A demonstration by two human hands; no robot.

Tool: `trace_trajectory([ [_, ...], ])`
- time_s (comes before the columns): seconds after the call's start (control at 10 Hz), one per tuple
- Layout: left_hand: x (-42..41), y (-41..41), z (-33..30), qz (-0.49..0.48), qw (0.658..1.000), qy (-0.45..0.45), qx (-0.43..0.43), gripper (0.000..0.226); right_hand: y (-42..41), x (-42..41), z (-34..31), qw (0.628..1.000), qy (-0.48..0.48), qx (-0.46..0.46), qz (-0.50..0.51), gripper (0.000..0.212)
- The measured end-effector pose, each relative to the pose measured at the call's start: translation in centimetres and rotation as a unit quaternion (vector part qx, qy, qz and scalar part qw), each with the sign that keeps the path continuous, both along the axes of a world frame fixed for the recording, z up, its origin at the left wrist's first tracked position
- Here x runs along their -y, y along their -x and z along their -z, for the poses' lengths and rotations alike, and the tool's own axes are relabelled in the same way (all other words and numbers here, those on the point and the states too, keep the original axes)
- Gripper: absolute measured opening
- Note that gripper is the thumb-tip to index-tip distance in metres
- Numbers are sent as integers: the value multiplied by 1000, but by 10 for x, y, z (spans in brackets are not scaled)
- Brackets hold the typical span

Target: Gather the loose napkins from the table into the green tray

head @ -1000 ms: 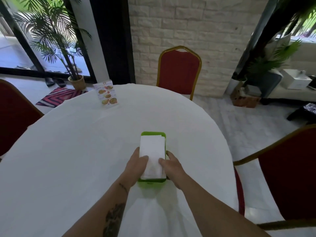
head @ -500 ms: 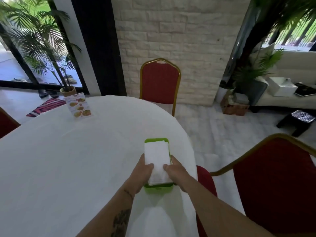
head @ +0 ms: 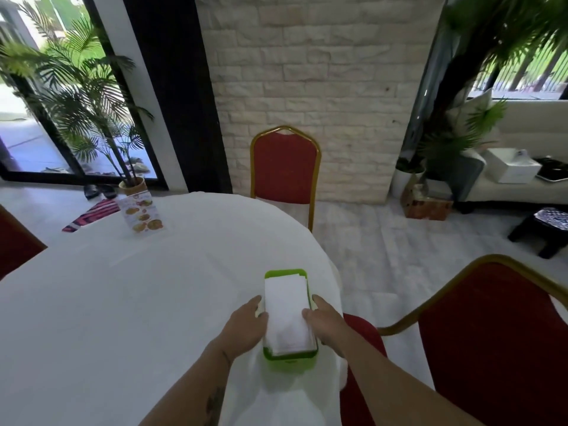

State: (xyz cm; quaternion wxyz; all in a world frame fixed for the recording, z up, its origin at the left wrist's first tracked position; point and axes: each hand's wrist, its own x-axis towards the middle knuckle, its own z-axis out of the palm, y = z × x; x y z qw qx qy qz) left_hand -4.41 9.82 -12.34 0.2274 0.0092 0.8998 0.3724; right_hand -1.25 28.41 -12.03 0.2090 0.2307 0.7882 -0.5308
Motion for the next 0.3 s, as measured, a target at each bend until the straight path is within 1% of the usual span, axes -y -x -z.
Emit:
trace_trajectory([
  [0.1,22,18,-23,50,988,125,-78,57,10,-8,-25,996,-71,-33,-51,62],
  [0.2,44,37,-60,73,973,181,-126,59,27,-5,-66,982,-143,-80,-95,61],
  [0.3,62,49,-110,88,951,233,-184,58,44,10,-116,964,-192,-150,-111,61],
])
